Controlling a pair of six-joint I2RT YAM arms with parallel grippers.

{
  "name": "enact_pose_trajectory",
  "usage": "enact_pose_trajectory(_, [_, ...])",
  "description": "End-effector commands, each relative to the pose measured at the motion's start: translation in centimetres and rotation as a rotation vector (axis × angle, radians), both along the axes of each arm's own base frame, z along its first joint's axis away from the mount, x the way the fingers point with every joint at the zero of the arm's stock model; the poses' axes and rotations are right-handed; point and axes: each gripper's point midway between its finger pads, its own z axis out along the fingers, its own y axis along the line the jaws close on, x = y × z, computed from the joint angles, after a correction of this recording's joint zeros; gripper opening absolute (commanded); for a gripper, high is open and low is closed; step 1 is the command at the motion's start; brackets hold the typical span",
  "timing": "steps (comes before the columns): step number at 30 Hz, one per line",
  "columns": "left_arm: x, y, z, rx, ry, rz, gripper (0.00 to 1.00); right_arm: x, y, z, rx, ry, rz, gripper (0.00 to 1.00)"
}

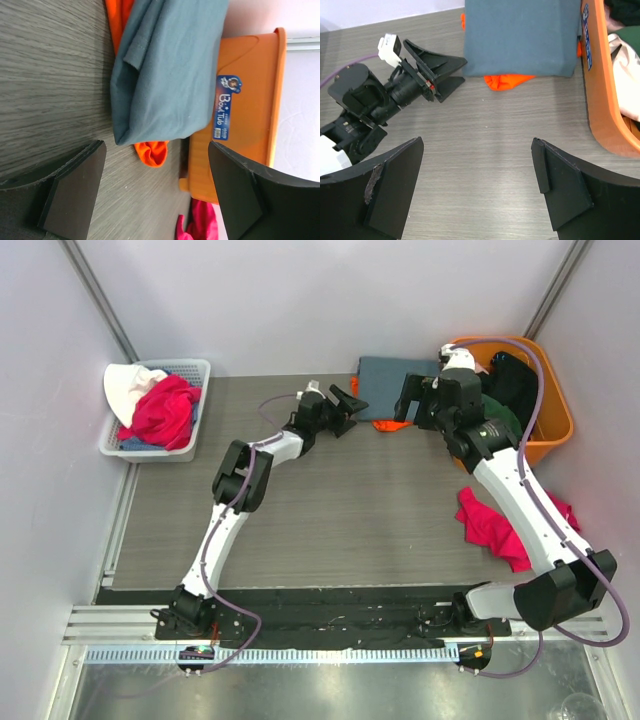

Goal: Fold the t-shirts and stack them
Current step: Neatly place the folded tshirt to the corner

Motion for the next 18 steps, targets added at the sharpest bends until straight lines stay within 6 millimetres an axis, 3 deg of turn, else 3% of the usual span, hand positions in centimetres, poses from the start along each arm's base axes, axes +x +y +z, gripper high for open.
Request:
enact_pose_trajectory(1, [-1.4,0.8,-8.0,0.182,0.144,0.022,0.88,-0.8,-0.3,1.7,0.009,-0.052,-0.001,0.99])
enact_pose_trajectory(9, [-1.3,-0.7,-9.8,0.182,0.170,0.028,0.75,-1.3,-0.5,2.1,0.002,-0.062,0.005,0.99])
enact_pose_trajectory(13, [-1.3,-1.0,-9.6,0.183,0.167,0.028,0.56,-1.5,-0.7,1.8,-0.007,-0.055,0.003,0.99])
enact_pose_trajectory(18, [-1.4,-0.8,-9.8,0.192,0.165,0.024,0.42,-1.7,-0.6,1.1,-0.003,-0.039,0.007,0.99])
